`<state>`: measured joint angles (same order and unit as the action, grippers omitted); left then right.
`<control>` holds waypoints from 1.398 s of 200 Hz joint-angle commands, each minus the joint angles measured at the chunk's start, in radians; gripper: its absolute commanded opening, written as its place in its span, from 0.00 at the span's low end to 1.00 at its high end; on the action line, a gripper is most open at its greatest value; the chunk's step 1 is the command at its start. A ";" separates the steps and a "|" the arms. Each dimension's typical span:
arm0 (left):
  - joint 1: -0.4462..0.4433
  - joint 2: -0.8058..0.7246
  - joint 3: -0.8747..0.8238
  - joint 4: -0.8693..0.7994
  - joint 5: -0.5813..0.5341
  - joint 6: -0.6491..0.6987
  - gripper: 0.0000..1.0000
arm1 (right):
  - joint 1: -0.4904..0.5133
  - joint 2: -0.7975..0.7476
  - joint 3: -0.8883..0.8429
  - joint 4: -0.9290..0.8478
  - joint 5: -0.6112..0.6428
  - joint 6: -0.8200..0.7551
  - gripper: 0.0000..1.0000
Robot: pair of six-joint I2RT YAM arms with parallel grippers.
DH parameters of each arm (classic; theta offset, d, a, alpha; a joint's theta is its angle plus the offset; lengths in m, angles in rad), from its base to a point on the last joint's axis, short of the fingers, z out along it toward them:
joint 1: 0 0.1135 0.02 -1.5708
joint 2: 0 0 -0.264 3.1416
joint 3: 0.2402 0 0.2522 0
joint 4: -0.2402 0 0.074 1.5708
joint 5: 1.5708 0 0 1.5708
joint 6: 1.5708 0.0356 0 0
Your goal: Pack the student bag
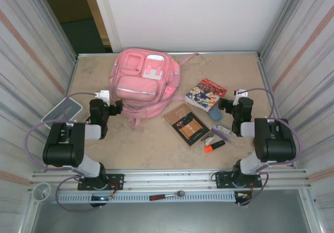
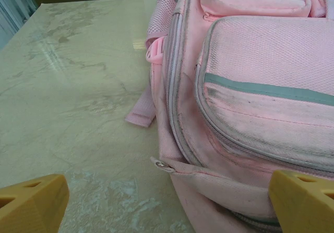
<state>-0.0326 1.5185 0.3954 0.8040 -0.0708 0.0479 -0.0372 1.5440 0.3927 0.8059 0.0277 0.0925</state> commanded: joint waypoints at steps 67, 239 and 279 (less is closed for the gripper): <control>-0.003 -0.009 0.009 -0.002 0.013 0.005 0.99 | -0.001 -0.005 0.017 -0.008 -0.006 -0.003 0.99; 0.022 -0.327 0.120 -0.501 -0.271 -0.225 0.99 | 0.042 -0.317 0.034 -0.299 0.349 0.124 0.99; -0.004 -0.510 0.089 -0.701 0.030 -0.631 0.99 | 0.073 -0.584 0.114 -0.665 0.211 0.355 0.99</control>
<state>-0.0074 1.0592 0.5041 0.2920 -0.2119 -0.2569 0.0006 1.0393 0.4305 0.4065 0.2905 0.2787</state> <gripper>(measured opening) 0.987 0.991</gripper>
